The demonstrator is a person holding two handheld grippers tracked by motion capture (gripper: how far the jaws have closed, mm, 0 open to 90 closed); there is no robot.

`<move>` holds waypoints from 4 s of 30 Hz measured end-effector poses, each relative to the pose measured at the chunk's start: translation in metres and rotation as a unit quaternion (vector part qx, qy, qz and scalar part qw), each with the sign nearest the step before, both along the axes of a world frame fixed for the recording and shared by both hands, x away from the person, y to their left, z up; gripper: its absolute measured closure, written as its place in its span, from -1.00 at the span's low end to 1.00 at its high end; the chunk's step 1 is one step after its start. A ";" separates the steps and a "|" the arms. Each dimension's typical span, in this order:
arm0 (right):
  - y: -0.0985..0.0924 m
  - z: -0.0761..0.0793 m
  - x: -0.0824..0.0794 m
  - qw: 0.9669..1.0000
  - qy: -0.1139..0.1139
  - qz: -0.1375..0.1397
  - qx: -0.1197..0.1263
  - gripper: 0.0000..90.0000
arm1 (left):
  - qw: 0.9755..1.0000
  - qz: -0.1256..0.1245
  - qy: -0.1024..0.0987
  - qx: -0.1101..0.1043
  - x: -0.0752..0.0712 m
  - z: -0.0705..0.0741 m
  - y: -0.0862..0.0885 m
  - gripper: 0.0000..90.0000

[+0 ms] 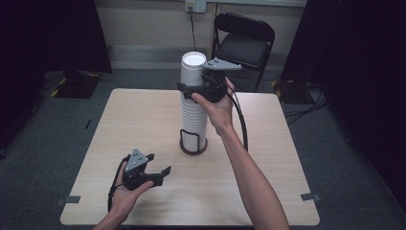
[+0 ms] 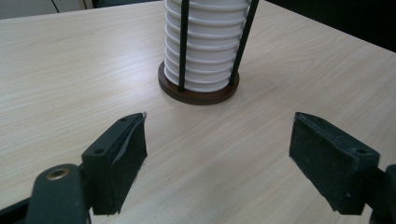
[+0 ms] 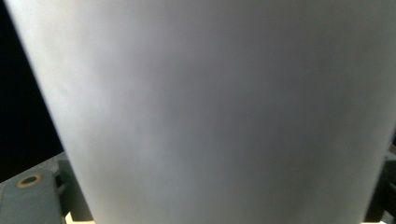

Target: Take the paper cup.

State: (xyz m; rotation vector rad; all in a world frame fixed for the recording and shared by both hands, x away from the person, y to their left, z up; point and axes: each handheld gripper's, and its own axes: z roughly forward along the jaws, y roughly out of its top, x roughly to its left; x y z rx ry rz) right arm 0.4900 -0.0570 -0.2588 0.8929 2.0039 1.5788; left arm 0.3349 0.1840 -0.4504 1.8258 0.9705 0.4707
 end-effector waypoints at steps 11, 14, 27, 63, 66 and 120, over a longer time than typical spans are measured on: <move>0.000 -0.001 -0.003 1.000 -0.001 -0.013 -0.009 -0.78 | 1.000 -0.001 0.001 0.002 0.000 -0.001 -0.001 -0.58; 0.000 0.000 -0.002 1.000 -0.001 -0.010 -0.010 -0.77 | 1.000 -0.001 0.002 0.000 0.001 -0.001 -0.001 -0.58; 0.000 0.009 -0.005 1.000 -0.019 -0.010 -0.002 -0.75 | 1.000 -0.002 0.002 0.001 0.001 -0.001 -0.001 -0.58; -0.007 0.046 -0.008 0.997 -0.056 -0.014 0.058 -0.74 | 1.000 0.001 0.009 0.003 0.003 -0.003 -0.001 -0.58; -0.009 0.049 -0.008 0.996 -0.059 -0.016 0.060 -0.74 | 1.000 0.001 0.008 0.003 0.003 -0.003 -0.001 -0.58; -0.101 0.034 -0.044 0.992 0.012 -0.089 0.090 -0.72 | 1.000 -0.027 0.001 0.001 0.000 0.002 -0.013 -0.58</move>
